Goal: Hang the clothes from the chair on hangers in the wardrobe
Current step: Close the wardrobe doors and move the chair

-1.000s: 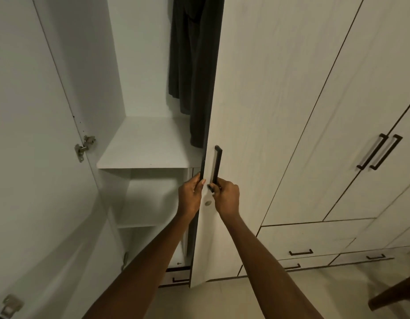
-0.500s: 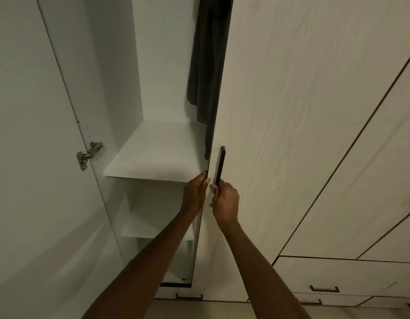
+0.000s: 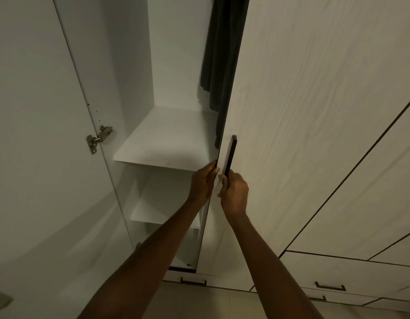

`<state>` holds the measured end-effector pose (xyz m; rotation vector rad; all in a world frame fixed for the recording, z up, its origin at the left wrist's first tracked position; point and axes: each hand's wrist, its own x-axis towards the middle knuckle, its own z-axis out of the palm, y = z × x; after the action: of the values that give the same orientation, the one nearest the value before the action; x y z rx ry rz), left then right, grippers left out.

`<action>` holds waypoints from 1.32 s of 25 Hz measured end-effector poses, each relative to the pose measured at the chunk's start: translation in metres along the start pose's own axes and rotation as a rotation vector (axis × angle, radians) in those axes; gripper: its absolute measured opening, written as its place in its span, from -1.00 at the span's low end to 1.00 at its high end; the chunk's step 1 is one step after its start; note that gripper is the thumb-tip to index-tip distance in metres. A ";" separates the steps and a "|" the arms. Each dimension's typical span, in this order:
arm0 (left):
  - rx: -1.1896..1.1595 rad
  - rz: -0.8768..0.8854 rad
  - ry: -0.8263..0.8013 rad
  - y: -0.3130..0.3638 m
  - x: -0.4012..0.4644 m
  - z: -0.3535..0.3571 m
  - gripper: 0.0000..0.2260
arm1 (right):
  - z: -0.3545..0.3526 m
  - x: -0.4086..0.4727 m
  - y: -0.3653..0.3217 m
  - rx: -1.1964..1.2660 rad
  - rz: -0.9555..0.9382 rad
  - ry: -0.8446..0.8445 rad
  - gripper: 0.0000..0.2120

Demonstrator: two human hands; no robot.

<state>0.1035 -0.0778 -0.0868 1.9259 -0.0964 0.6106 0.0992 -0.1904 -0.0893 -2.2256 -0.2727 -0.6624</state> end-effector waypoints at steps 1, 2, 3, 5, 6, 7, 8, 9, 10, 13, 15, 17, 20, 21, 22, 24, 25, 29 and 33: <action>-0.002 -0.006 -0.014 0.002 0.000 -0.002 -0.69 | -0.001 -0.001 -0.002 -0.015 0.002 -0.010 -0.84; -0.003 -0.014 -0.035 0.003 0.001 -0.004 -0.69 | -0.002 -0.002 -0.005 -0.034 0.009 -0.023 -0.86; 0.005 -0.023 -0.059 0.005 0.002 -0.006 -0.68 | -0.004 -0.002 -0.007 -0.059 0.015 -0.041 -0.89; 0.011 -0.053 -0.097 0.010 0.001 -0.009 -0.66 | -0.007 -0.003 -0.009 -0.100 0.014 -0.073 -0.91; 0.009 -0.070 -0.112 0.011 0.001 -0.010 -0.63 | -0.008 -0.004 -0.009 -0.107 0.018 -0.080 -0.90; 0.015 -0.099 -0.123 0.013 -0.003 -0.012 -0.57 | -0.009 -0.006 -0.010 -0.105 0.027 -0.084 -0.86; 0.027 -0.143 -0.127 0.016 -0.010 -0.014 -0.50 | -0.012 -0.011 -0.012 -0.105 0.040 -0.091 -0.82; 0.040 -0.190 -0.130 0.018 -0.017 -0.017 -0.44 | -0.014 -0.016 -0.014 -0.116 0.056 -0.100 -0.77; 0.049 -0.220 -0.128 0.020 -0.025 -0.022 -0.40 | -0.016 -0.023 -0.016 -0.136 0.076 -0.119 -0.74; 0.109 -0.207 -0.067 0.021 -0.052 -0.049 -0.40 | -0.016 -0.055 -0.024 -0.182 0.165 -0.210 -0.72; 0.152 -0.216 0.002 0.023 -0.074 -0.075 -0.46 | -0.012 -0.083 -0.038 -0.142 0.123 -0.233 -0.70; 0.181 -0.226 0.080 0.024 -0.099 -0.111 -0.55 | 0.004 -0.121 -0.063 -0.098 -0.058 -0.277 -0.63; 0.244 -0.254 0.209 0.030 -0.139 -0.169 -0.64 | 0.034 -0.176 -0.112 -0.036 -0.250 -0.409 -0.59; 0.280 -0.272 0.246 0.034 -0.153 -0.189 -0.65 | 0.042 -0.193 -0.131 0.002 -0.276 -0.475 -0.61; 0.321 -0.279 0.278 0.040 -0.165 -0.206 -0.67 | 0.049 -0.207 -0.148 0.037 -0.294 -0.531 -0.65; 0.402 -0.259 0.365 0.054 -0.197 -0.245 -0.70 | 0.061 -0.238 -0.185 0.130 -0.358 -0.617 -0.68; 0.435 -0.234 0.418 0.060 -0.216 -0.264 -0.74 | 0.065 -0.254 -0.202 0.175 -0.387 -0.659 -0.67; 0.510 -0.150 0.656 0.078 -0.297 -0.324 -0.83 | 0.077 -0.308 -0.270 0.223 -0.419 -0.766 -0.61; 0.504 -0.289 0.872 0.085 -0.348 -0.362 -0.82 | 0.090 -0.334 -0.313 0.191 -0.343 -0.722 -0.28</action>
<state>-0.3601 0.1310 -0.0634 1.9090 0.9440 1.3002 -0.2710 0.0917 -0.1230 -2.1685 -1.0469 0.0341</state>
